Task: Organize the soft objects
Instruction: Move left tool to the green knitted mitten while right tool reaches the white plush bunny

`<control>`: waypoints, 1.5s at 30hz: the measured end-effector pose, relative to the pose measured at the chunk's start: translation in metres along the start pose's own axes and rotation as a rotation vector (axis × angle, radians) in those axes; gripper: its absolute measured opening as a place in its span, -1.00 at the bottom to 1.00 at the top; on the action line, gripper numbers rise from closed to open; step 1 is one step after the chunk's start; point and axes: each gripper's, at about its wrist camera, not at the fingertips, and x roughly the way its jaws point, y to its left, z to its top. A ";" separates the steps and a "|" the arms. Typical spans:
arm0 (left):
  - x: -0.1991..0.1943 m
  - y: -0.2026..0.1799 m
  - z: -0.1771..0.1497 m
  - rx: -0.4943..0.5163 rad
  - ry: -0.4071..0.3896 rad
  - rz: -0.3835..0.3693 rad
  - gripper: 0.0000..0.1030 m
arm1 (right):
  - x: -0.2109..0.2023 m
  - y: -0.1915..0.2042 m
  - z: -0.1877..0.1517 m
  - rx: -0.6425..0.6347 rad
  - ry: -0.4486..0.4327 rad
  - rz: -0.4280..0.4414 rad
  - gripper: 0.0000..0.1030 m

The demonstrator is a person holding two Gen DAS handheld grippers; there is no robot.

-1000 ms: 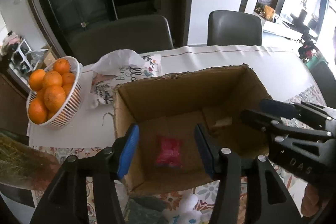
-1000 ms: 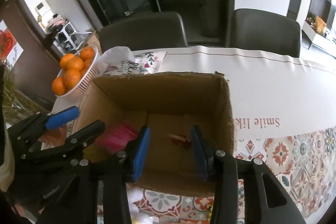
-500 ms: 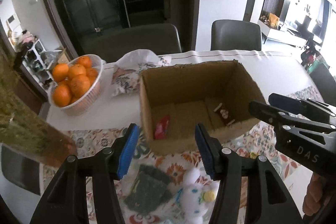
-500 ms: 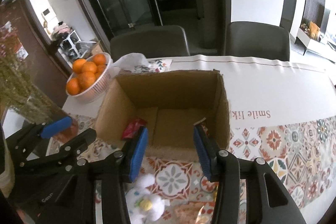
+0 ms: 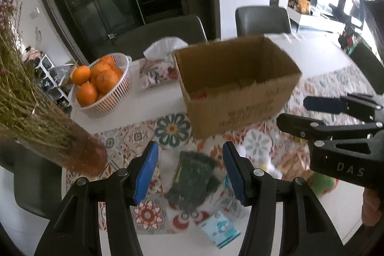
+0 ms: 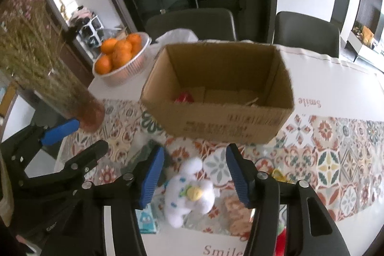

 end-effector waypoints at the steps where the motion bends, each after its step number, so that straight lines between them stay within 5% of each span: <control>1: 0.001 0.001 -0.006 0.013 0.012 0.000 0.07 | 0.002 0.003 -0.005 -0.004 0.009 0.001 0.16; 22: 0.072 0.005 -0.062 0.152 0.261 -0.042 0.07 | 0.081 0.025 -0.062 -0.001 0.312 -0.022 0.20; 31: 0.105 0.005 -0.068 0.193 0.338 -0.105 0.30 | 0.102 0.022 -0.063 -0.004 0.346 -0.085 0.60; 45: 0.167 -0.002 -0.079 0.261 0.431 -0.150 0.61 | 0.147 0.024 -0.068 -0.012 0.419 -0.108 0.65</control>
